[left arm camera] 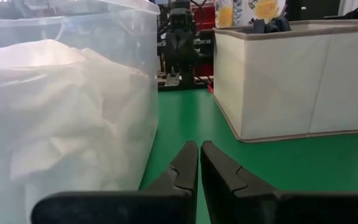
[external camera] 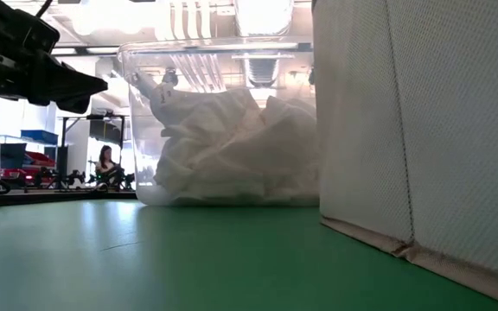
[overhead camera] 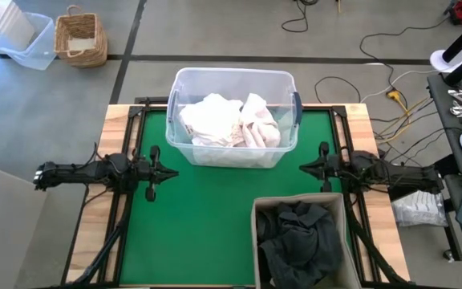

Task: Sort clothes
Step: Return to Home Position

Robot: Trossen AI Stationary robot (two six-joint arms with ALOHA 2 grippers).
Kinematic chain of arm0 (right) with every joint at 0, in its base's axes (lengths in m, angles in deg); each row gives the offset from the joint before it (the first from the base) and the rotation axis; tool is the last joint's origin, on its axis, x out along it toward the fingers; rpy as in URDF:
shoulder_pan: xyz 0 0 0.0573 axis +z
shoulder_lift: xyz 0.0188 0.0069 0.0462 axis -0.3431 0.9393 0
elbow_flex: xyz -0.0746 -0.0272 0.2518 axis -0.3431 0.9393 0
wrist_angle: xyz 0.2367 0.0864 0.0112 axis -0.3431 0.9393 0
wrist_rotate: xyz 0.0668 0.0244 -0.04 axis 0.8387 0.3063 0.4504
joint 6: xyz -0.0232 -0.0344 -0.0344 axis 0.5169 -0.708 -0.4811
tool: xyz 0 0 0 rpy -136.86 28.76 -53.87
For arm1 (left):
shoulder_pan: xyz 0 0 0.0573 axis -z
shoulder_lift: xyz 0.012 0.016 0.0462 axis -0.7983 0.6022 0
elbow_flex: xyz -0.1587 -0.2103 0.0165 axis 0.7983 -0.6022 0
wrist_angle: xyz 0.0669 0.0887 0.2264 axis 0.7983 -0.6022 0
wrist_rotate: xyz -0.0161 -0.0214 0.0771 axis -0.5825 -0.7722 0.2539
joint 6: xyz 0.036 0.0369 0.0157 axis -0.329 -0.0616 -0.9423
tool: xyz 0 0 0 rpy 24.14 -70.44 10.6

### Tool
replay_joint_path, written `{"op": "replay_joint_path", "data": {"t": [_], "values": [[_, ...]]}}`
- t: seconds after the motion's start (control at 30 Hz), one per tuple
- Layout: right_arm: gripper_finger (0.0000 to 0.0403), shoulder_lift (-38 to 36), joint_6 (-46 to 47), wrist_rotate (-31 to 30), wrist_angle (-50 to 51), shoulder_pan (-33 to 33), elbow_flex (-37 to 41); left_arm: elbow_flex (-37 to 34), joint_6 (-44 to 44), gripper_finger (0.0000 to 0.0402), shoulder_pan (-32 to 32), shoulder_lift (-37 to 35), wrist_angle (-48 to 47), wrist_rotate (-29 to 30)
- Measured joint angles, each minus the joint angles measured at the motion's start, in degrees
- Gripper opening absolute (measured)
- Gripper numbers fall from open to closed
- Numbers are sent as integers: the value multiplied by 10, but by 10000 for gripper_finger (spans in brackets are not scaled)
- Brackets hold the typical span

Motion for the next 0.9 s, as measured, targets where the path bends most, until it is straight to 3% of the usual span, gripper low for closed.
{"op": "replay_joint_path", "data": {"t": [0.33,0.57,0.9], "values": [[13,-7,-24,68,-105,0,30,0,12,0,0,0,0,0],[13,-7,-33,80,-124,0,33,0,12,0,0,1,0,0],[13,-4,-44,29,-102,0,34,-1,14,0,0,1,1,11]]}}
